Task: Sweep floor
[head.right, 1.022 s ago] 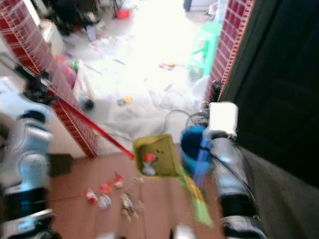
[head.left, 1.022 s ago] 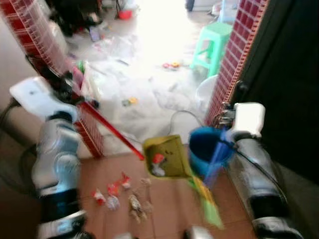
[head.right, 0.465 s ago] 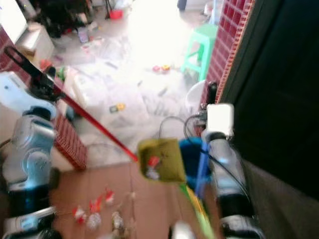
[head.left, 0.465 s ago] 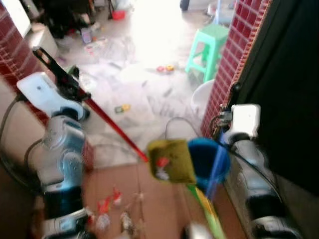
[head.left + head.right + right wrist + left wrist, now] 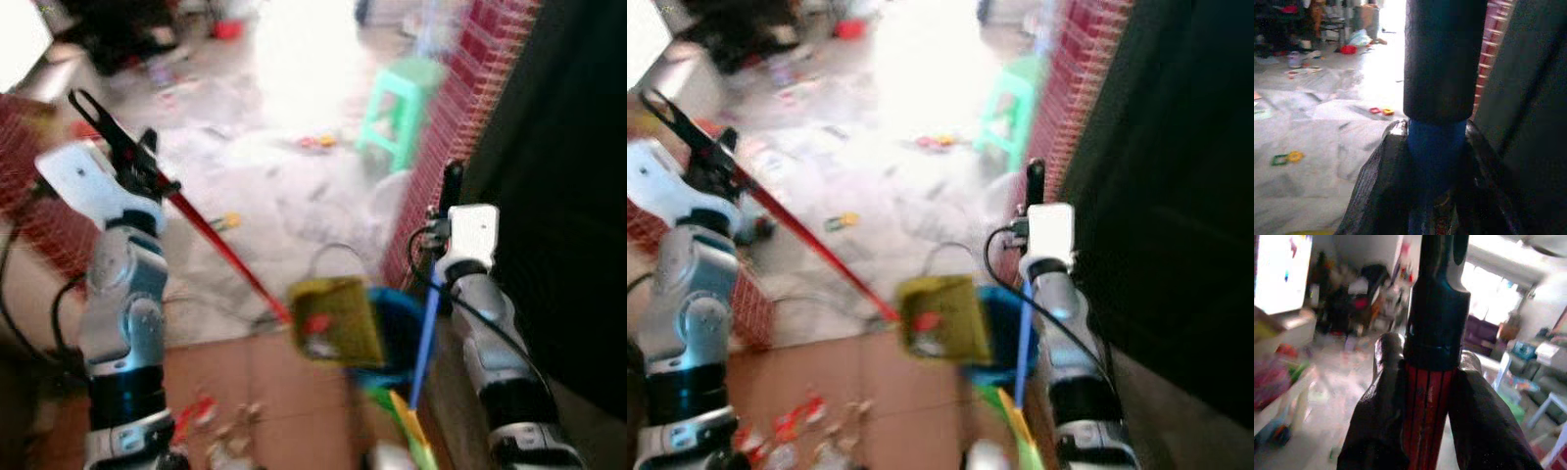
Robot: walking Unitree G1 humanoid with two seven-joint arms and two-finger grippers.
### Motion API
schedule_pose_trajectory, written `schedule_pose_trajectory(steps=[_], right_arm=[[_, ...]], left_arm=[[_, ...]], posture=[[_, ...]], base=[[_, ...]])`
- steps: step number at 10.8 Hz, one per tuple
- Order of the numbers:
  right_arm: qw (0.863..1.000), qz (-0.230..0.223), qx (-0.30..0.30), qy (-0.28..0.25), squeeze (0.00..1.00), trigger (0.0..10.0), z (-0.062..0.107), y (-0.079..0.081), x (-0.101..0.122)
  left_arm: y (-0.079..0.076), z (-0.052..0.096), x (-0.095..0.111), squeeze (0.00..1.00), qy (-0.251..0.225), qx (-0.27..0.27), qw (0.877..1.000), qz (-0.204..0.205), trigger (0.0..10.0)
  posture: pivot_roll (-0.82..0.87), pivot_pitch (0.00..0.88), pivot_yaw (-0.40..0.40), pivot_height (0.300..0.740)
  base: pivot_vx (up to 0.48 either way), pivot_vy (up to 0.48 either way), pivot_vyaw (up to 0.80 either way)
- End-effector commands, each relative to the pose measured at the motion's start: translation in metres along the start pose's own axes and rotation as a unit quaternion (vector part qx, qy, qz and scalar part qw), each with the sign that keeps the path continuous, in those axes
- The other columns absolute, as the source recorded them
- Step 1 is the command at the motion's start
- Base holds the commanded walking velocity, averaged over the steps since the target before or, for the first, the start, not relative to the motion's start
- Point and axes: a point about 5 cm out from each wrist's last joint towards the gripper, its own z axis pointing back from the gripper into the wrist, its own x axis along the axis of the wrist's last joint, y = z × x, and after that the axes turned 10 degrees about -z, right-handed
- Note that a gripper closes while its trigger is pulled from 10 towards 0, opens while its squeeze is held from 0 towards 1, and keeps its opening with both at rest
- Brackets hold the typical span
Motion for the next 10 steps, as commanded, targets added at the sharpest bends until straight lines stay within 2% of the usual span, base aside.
schedule_pose_trajectory(steps=[1, 2, 5, 7, 10], right_arm=[[0.999, 0.006, 0.013, -0.037, 0.00, 10.0, -0.005, 0.007, 0.016], [0.999, 0.007, 0.015, -0.034, 0.00, 10.0, -0.004, 0.008, 0.014], [0.999, 0.008, 0.016, -0.027, 0.00, 10.0, -0.002, 0.005, 0.010], [1.000, 0.010, 0.010, -0.026, 0.00, 10.0, 0.000, 0.002, 0.009], [1.000, 0.009, 0.008, -0.025, 0.00, 10.0, 0.001, 0.002, 0.008]], left_arm=[[-0.010, 0.002, 0.005, 0.00, -0.016, -0.025, 1.000, 0.000, 10.0], [-0.019, 0.005, 0.003, 0.00, -0.020, -0.047, 0.998, -0.025, 10.0], [-0.032, 0.004, -0.003, 0.00, -0.027, -0.071, 0.995, -0.064, 10.0], [-0.039, -0.005, 0.001, 0.00, -0.044, -0.065, 0.993, -0.090, 10.0], [-0.043, -0.019, 0.008, 0.00, -0.070, -0.044, 0.992, -0.098, 10.0]], posture=[[-0.07, 0.000, 0.042, 0.740], [-0.07, 0.000, 0.043, 0.740], [-0.07, 0.000, 0.049, 0.740], [-0.08, 0.000, 0.059, 0.740], [-0.08, 0.000, 0.061, 0.740]], base=[[0.000, 0.000, 0.00], [0.000, 0.000, 0.00], [0.000, 0.000, 0.00], [0.000, 0.000, 0.00], [0.000, 0.000, 0.00]])
